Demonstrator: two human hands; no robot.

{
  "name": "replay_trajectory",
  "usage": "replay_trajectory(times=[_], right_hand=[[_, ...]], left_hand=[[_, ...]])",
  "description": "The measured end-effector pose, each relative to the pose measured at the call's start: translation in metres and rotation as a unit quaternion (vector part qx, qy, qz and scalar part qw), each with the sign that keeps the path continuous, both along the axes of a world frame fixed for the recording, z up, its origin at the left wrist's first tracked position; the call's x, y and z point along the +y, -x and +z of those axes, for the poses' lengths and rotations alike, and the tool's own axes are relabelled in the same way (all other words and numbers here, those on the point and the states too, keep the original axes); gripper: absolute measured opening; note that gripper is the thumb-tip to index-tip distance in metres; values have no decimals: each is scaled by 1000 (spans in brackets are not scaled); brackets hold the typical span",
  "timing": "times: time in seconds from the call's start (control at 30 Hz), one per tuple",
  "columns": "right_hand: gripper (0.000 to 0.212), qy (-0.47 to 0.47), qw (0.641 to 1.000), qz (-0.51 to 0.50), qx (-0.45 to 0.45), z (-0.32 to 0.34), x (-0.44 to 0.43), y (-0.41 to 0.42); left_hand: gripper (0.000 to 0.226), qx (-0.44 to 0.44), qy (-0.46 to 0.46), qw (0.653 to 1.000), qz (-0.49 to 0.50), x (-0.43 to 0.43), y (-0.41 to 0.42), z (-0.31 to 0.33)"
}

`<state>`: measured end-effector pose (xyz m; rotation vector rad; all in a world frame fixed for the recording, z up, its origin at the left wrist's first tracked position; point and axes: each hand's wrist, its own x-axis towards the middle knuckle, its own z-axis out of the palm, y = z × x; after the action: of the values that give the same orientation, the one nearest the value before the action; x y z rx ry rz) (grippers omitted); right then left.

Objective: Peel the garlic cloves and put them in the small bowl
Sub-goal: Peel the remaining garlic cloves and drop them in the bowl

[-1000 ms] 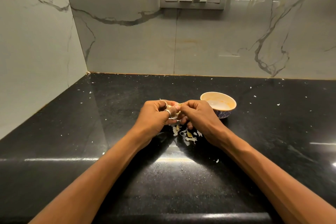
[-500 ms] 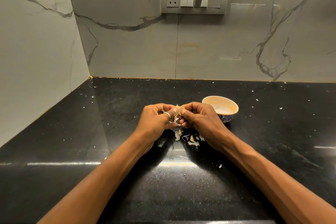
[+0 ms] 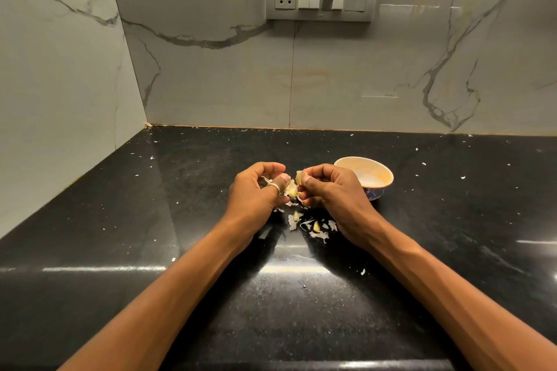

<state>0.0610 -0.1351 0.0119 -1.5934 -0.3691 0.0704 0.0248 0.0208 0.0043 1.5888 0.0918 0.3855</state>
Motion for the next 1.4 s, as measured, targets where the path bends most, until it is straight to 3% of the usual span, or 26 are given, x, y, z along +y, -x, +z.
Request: replay_trajectory(times=[0.33,0.7,1.1,1.4], right_hand=[[13,31,999,33,-7,1,0,1],[11,67,997,34,-24,-1,-1,2],[9,53,998,37,25,2,0,1],[11,86,996,19,-10,-2,0,-1]], left_hand=[[12,16,-33,998,-54,-1,4,3],[4,-11,-205,978,32,-5,12,6],[7,-12,-175,985,8,-3,12,5],[10,-11,-168,986,-8,-4,11,5]])
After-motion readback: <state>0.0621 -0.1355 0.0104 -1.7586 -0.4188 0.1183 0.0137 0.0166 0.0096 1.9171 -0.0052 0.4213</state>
